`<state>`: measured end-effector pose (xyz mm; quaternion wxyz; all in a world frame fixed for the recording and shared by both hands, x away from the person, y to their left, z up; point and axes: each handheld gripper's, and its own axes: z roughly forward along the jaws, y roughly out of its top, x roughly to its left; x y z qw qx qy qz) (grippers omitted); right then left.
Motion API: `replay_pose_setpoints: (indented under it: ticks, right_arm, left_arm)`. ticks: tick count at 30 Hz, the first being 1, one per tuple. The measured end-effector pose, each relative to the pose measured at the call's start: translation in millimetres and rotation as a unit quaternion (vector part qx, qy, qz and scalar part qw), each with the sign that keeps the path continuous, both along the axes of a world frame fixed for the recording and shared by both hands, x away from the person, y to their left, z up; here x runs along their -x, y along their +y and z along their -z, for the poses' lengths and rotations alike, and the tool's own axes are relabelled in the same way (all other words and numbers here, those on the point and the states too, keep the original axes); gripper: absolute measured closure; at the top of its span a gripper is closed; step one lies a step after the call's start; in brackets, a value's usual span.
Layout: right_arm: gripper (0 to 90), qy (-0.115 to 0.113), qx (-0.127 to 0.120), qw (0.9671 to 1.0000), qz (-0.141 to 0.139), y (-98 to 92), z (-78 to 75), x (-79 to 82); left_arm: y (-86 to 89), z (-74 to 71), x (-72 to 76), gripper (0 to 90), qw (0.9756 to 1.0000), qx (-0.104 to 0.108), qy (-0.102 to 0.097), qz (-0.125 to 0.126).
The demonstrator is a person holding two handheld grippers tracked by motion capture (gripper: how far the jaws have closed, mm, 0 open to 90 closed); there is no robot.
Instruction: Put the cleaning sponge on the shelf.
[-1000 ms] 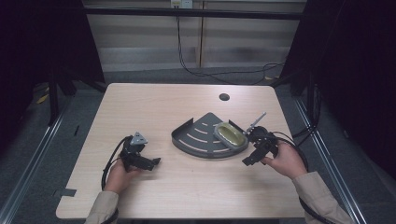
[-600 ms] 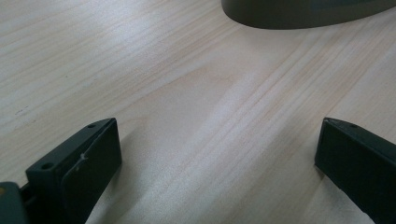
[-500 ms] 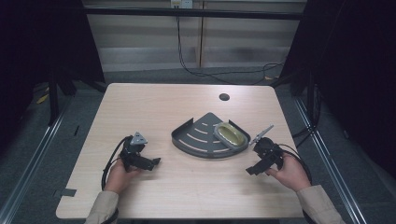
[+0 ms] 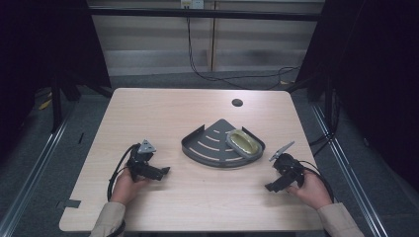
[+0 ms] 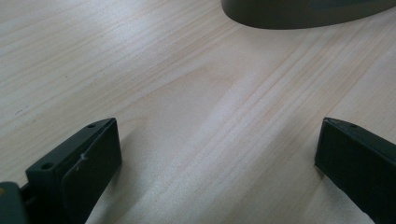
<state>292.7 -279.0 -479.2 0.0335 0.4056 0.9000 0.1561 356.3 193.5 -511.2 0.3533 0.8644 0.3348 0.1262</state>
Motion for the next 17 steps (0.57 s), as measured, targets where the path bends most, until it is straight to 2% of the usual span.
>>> replay_pose_setpoints:
  ticks: [2,7,17]
  right_arm:
    - [14.0,-0.009,-0.010,0.9999,0.005,-2.9,1.1,2.4]
    - [12.0,-0.042,-0.015,0.9990,-0.011,-7.3,5.1,11.1]
    - [10.6,-0.055,-0.022,0.9983,-0.003,-12.3,6.9,14.2]
  left_arm:
    - [0.0,0.0,0.0,0.0,1.0000,0.000,0.000,0.000]
    - [0.0,0.0,0.0,0.0,1.0000,0.000,0.000,0.000]
    - [0.0,0.0,0.0,0.0,1.0000,0.000,0.000,0.000]
